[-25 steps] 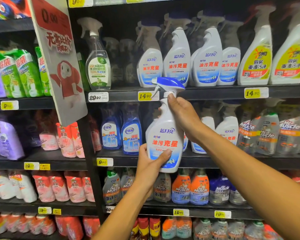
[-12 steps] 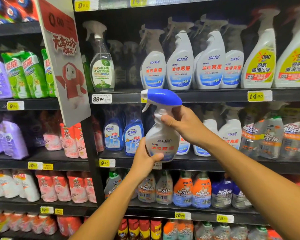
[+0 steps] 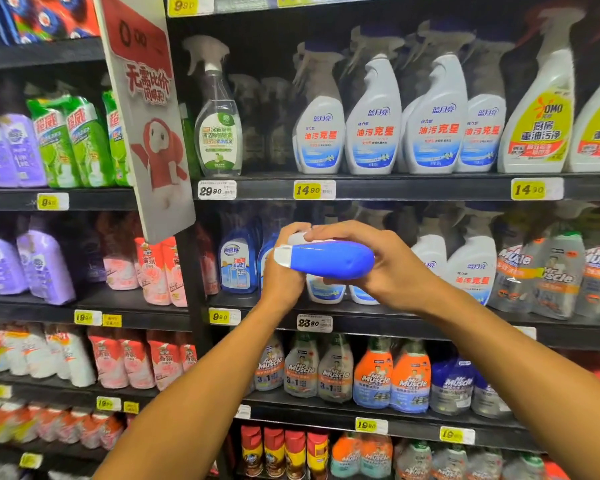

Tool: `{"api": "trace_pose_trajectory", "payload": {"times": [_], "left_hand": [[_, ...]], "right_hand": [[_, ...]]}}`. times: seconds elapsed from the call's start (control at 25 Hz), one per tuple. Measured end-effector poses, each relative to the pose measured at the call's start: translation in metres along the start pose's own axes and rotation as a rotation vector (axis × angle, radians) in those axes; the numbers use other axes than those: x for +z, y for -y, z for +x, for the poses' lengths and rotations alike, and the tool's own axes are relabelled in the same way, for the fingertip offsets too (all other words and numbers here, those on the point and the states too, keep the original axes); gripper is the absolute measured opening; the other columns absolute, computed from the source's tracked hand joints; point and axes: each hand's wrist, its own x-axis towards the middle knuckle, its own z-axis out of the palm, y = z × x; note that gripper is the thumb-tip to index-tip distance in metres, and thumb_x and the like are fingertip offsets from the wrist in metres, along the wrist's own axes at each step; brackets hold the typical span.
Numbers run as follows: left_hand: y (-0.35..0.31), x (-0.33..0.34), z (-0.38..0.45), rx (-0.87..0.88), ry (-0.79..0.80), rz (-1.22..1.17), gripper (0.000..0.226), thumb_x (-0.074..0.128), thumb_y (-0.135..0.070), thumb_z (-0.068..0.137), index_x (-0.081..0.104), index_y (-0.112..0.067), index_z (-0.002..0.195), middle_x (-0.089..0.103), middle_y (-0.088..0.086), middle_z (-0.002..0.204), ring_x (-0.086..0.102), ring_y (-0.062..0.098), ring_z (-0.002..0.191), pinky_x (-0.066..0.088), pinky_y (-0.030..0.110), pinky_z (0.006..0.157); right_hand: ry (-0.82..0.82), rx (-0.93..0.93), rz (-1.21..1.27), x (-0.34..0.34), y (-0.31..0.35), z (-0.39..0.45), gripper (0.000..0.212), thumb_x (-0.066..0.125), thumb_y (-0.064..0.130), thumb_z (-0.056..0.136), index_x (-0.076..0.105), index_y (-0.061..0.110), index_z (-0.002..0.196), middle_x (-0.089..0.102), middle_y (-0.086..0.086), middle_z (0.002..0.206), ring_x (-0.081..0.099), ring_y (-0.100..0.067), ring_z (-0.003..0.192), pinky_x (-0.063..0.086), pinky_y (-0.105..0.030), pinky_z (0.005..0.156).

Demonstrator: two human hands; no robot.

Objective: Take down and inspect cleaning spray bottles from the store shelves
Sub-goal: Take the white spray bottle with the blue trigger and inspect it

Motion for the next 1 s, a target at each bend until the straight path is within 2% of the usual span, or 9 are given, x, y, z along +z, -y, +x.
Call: {"api": "trace_pose_trajectory", "payload": {"times": [0.16,0.24,0.32,0.4,0.56,0.72,0.84,0.92,1.0], "left_hand": [[-0.003,-0.001,-0.004,0.022,0.015,-0.005,0.011,0.052,-0.038,0.089,0.060,-0.035,0.097,0.066,-0.019,0.088,0.062,-0.001,0.081,0.049,0.017,0.069],[-0.008,-0.001,-0.008,0.029,0.045,-0.040,0.012,0.057,-0.026,0.088,0.063,-0.036,0.094,0.068,-0.020,0.086,0.064,-0.002,0.080,0.050,0.015,0.068],[-0.009,-0.005,-0.014,0.003,0.097,-0.047,0.033,0.067,-0.005,0.082,0.065,-0.031,0.102,0.070,-0.019,0.093,0.066,0.004,0.091,0.056,0.027,0.076],[-0.010,-0.010,-0.022,-0.016,0.182,-0.030,0.052,0.074,0.005,0.072,0.063,-0.030,0.108,0.069,-0.021,0.098,0.065,0.011,0.097,0.058,0.031,0.081],[-0.014,-0.020,-0.046,-0.103,0.342,-0.068,0.055,0.085,-0.006,0.067,0.060,-0.029,0.111,0.072,-0.009,0.102,0.067,0.007,0.096,0.053,0.019,0.078],[-0.030,-0.024,-0.064,-0.207,0.398,-0.210,0.055,0.087,-0.008,0.067,0.060,-0.021,0.113,0.075,-0.005,0.106,0.071,0.014,0.099,0.056,0.022,0.077],[-0.040,-0.023,-0.070,-0.248,0.391,-0.316,0.057,0.088,-0.015,0.060,0.063,-0.014,0.112,0.076,0.004,0.106,0.072,0.021,0.099,0.058,0.026,0.075],[-0.044,-0.022,-0.073,-0.293,0.370,-0.384,0.060,0.088,-0.019,0.056,0.065,-0.011,0.111,0.075,0.009,0.106,0.072,0.025,0.100,0.058,0.029,0.074],[-0.047,-0.024,-0.073,-0.345,0.340,-0.440,0.063,0.088,-0.019,0.054,0.066,-0.010,0.112,0.075,0.013,0.107,0.072,0.028,0.099,0.059,0.030,0.072]], "right_hand": [[0.006,0.012,0.004,-0.002,0.001,0.000,0.045,0.075,0.001,0.084,0.061,0.015,0.124,0.067,0.005,0.122,0.065,-0.013,0.114,0.051,-0.028,0.096],[-0.005,0.056,0.046,-0.002,0.001,-0.001,0.043,0.073,-0.004,0.084,0.062,0.016,0.121,0.068,0.009,0.117,0.066,-0.010,0.109,0.053,-0.024,0.089],[-0.049,0.111,0.111,-0.003,0.002,0.001,0.041,0.072,-0.005,0.084,0.063,0.016,0.118,0.069,0.017,0.109,0.067,-0.005,0.101,0.053,-0.021,0.082],[-0.124,0.150,0.147,-0.007,0.003,0.005,0.040,0.074,0.003,0.083,0.063,0.019,0.118,0.069,0.025,0.104,0.065,0.001,0.097,0.050,-0.016,0.083],[-0.185,0.216,0.177,-0.015,0.000,0.013,0.029,0.068,0.015,0.090,0.061,0.030,0.113,0.070,0.031,0.092,0.064,0.010,0.088,0.047,-0.009,0.079],[-0.293,0.317,0.308,-0.023,-0.006,0.025,0.021,0.061,0.036,0.086,0.066,0.024,0.102,0.075,0.019,0.091,0.069,0.003,0.084,0.052,-0.013,0.072],[-0.339,0.441,0.269,-0.024,-0.009,0.033,0.027,0.054,0.045,0.092,0.065,0.021,0.086,0.073,0.017,0.073,0.065,0.005,0.067,0.049,-0.011,0.062],[-0.282,0.498,0.199,-0.023,-0.013,0.031,0.039,0.048,0.057,0.090,0.069,0.024,0.090,0.074,0.012,0.081,0.067,0.002,0.072,0.052,-0.016,0.066],[-0.204,0.507,0.207,-0.022,-0.016,0.024,0.033,0.046,0.060,0.089,0.071,0.039,0.094,0.076,0.012,0.092,0.070,-0.001,0.082,0.055,-0.016,0.070]]}}
